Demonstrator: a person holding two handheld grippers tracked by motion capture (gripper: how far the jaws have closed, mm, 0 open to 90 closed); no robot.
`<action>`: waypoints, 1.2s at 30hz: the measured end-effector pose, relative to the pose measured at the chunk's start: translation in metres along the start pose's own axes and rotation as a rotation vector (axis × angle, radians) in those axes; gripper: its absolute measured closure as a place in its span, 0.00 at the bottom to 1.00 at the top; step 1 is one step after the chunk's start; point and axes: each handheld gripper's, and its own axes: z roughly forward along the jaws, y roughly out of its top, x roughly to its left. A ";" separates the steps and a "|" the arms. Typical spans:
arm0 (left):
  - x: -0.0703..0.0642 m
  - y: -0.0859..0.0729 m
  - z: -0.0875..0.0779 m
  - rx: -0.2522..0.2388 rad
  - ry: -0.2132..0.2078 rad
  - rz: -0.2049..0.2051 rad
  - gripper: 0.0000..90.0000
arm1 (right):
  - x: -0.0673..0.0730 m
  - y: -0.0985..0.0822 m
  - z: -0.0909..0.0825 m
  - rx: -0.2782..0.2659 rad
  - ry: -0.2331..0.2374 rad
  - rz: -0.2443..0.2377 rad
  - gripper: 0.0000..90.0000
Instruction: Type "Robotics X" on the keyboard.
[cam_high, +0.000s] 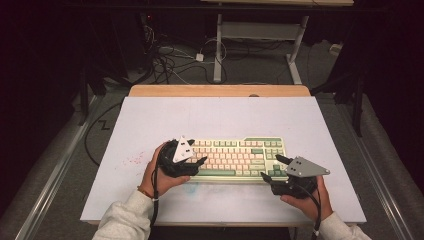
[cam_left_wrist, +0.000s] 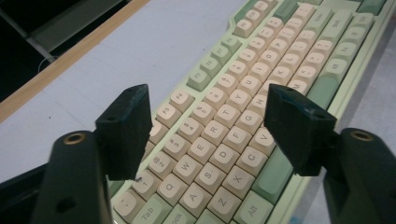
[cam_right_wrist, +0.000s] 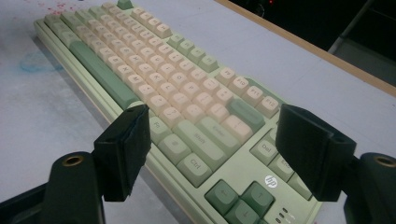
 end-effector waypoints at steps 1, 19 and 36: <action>0.000 -0.001 -0.001 -0.008 0.008 0.000 0.32 | 0.000 0.000 0.000 0.002 -0.002 0.001 0.30; -0.004 -0.022 -0.025 -0.028 0.043 0.032 0.24 | -0.001 0.001 0.001 0.005 0.000 0.005 0.31; -0.005 -0.051 -0.044 -0.007 0.064 0.013 0.24 | -0.003 0.003 0.002 0.018 0.030 0.000 0.60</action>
